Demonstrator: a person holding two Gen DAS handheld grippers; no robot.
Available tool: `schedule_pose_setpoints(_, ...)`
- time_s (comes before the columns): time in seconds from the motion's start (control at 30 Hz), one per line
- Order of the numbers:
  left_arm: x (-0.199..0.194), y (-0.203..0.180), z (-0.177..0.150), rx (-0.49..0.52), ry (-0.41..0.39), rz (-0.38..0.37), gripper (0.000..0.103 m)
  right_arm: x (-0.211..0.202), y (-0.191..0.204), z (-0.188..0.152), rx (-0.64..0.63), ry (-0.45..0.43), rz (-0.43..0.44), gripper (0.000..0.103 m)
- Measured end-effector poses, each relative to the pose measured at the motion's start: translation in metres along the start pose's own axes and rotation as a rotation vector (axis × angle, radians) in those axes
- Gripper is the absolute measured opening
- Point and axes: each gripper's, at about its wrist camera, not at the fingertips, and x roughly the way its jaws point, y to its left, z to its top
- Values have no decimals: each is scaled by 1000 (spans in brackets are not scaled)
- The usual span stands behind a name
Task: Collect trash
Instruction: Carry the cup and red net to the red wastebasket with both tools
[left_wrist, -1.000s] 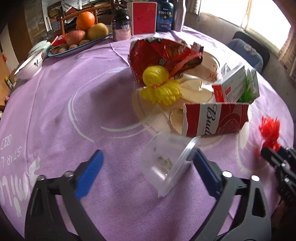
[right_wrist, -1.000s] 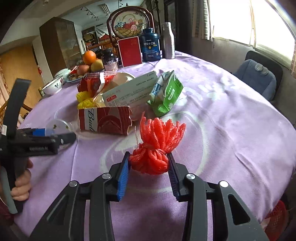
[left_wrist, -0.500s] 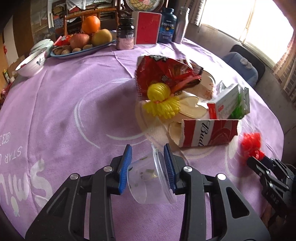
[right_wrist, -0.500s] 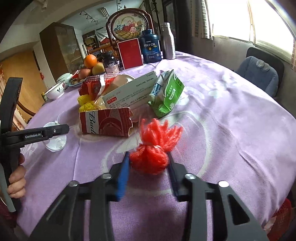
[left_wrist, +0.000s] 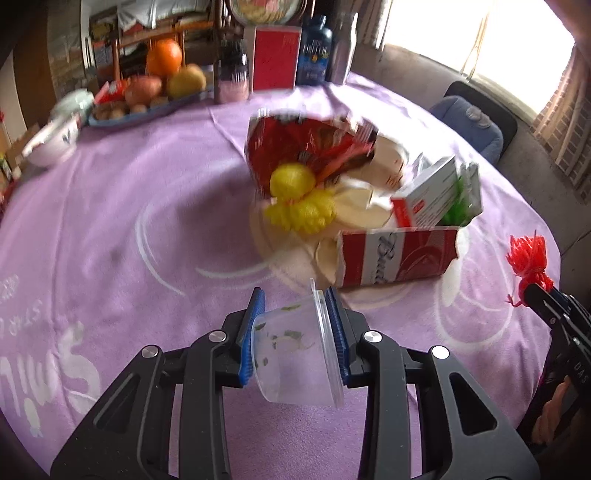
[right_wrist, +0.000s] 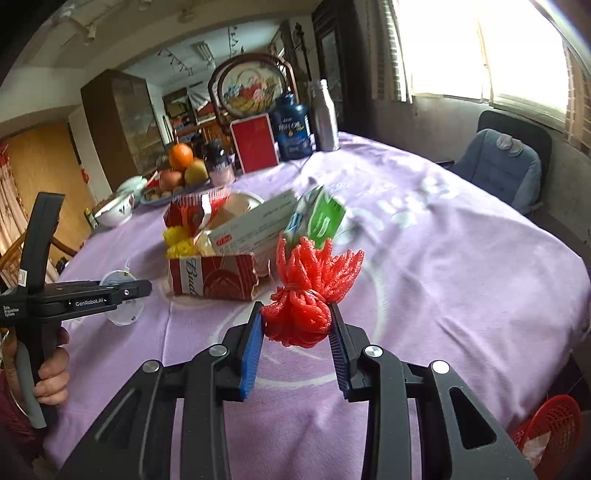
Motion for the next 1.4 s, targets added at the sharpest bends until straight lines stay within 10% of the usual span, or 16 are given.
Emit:
schedule_pose_setpoints(0.5, -40, -44, -8, 37, -138, 1, 35, -66, -72, -14, 103, -97, -60, 34)
schedule_pose_setpoints(1.17, -32, -256, -30, 321, -82, -276, 35, -167, -247, -119, 368, -117, -429, 34)
schedule_pose_setpoints(1.4, -14, -342, -51, 454, -16, -340, 35, -178, -319, -164, 568, -73, -399, 64)
